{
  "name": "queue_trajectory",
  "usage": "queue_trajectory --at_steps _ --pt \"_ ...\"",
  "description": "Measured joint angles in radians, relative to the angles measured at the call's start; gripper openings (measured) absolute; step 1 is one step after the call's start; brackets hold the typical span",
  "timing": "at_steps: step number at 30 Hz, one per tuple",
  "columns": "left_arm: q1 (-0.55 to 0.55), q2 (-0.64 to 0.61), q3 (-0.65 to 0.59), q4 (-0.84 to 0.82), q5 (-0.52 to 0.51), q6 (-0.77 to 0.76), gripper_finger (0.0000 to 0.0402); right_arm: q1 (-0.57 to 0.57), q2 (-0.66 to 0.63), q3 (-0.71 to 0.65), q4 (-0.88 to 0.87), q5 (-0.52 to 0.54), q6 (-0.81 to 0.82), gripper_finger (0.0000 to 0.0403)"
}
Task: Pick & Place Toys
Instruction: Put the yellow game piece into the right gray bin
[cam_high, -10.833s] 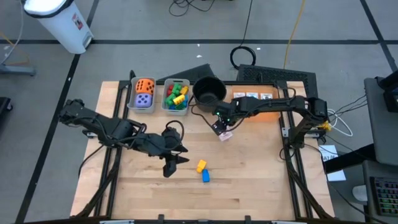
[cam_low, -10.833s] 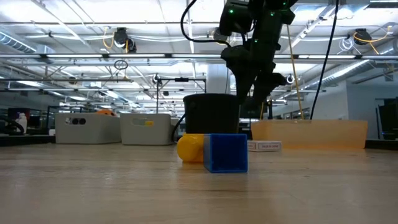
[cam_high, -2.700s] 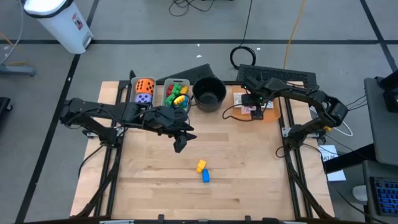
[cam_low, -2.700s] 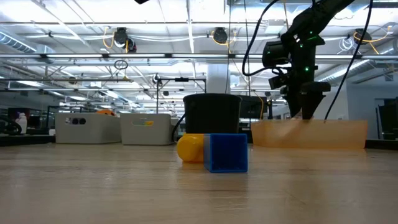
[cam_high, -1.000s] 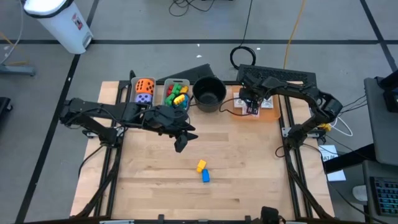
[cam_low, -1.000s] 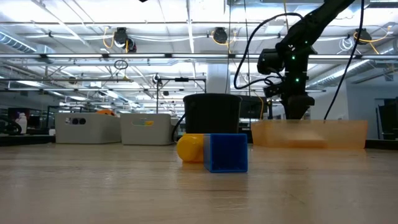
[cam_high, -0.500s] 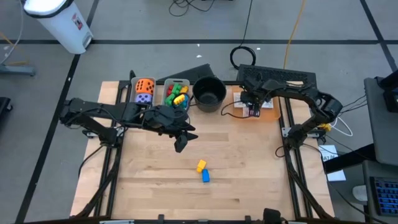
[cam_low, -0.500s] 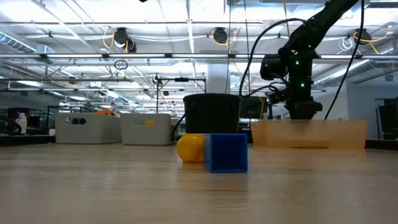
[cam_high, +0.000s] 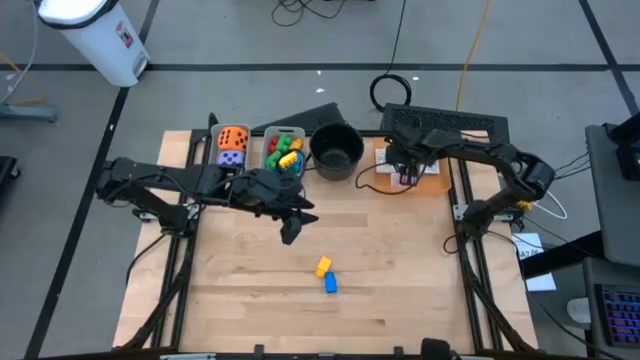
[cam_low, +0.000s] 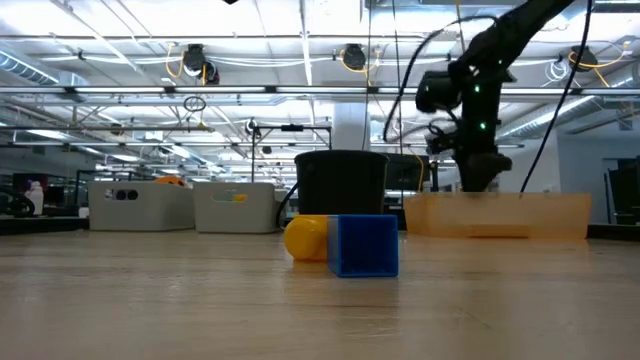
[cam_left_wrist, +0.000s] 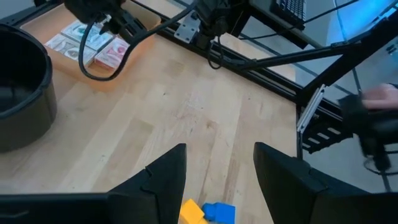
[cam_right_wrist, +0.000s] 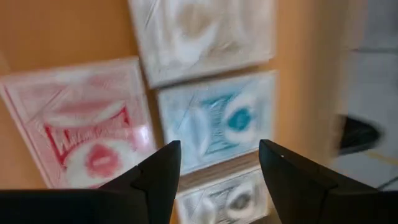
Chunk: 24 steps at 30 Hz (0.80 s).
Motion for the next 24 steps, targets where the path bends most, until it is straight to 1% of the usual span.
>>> queue_trajectory --at_steps 4,10,13,18,21,24 --pt "0.008 0.000 0.000 0.000 -0.005 0.001 0.0191 0.030 -0.063 0.039 0.028 -0.004 0.020 0.0210" --pt "0.013 0.000 0.000 0.000 0.006 0.001 0.0191 0.100 -0.177 0.088 0.043 -0.010 0.169 0.0210" --pt "0.008 0.000 0.000 -0.001 0.015 0.000 0.0191 0.149 -0.246 0.100 0.044 -0.084 0.261 0.0210" --pt "-0.017 0.000 0.000 -0.002 0.032 -0.020 0.0191 0.255 -0.345 0.105 0.116 -0.268 0.497 0.0210" --pt "-0.051 0.000 0.000 -0.008 0.032 -0.025 0.0191 0.333 -0.378 0.105 0.184 -0.356 0.632 0.0210" --pt "-0.102 0.000 0.000 -0.010 0.009 -0.043 0.0191 0.413 -0.385 0.105 0.256 -0.411 0.763 0.0210"
